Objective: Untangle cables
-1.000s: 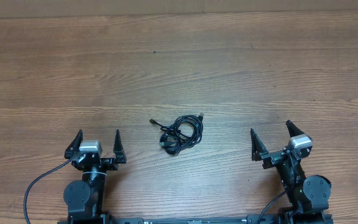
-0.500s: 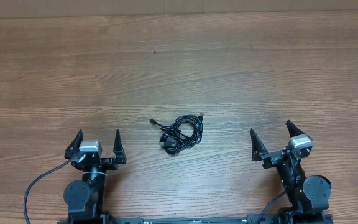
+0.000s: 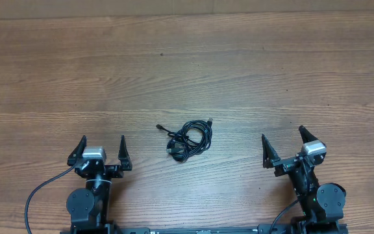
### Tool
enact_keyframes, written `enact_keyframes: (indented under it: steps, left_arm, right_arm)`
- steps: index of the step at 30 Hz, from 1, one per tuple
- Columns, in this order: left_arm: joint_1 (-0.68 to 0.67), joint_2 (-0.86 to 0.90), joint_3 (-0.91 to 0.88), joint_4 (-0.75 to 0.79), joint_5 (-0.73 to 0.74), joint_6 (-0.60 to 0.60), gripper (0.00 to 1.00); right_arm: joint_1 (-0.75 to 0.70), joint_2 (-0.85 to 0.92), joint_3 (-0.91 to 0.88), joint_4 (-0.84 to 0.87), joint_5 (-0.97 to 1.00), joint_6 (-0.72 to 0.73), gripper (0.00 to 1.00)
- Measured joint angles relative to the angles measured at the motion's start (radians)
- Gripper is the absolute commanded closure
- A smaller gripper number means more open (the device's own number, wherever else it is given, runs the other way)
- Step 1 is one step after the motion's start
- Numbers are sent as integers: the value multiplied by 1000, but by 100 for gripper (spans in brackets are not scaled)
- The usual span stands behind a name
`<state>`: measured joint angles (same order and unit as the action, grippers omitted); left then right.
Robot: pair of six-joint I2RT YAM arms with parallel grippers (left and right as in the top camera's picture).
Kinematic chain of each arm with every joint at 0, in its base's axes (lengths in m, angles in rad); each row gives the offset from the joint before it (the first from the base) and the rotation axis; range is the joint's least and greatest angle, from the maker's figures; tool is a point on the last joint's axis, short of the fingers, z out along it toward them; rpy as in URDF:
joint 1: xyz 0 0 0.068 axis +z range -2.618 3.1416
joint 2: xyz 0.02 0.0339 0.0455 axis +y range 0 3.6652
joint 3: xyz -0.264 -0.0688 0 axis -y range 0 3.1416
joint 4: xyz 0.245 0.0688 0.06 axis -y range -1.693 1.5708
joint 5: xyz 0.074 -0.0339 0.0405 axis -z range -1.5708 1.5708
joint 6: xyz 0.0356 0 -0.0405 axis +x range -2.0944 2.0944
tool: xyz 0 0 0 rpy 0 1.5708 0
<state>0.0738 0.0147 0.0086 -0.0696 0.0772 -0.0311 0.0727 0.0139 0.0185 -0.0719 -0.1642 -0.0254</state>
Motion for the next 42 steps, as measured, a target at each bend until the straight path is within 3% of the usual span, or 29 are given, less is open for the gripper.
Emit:
enact_keyframes:
  steps: [11, 26, 42]
  left_arm:
    - [0, 0, 6, -21, 0, -19, 0]
    - [0, 13, 108, -208, 0, -19, 1]
    - [0, 478, 296, -214, 0, -19, 0]
  right_arm:
    - [0, 0, 0, 0, 0, 0, 0]
    - [0, 0, 0, 0, 0, 0, 0]
    - [0, 0, 0, 0, 1, 0, 0]
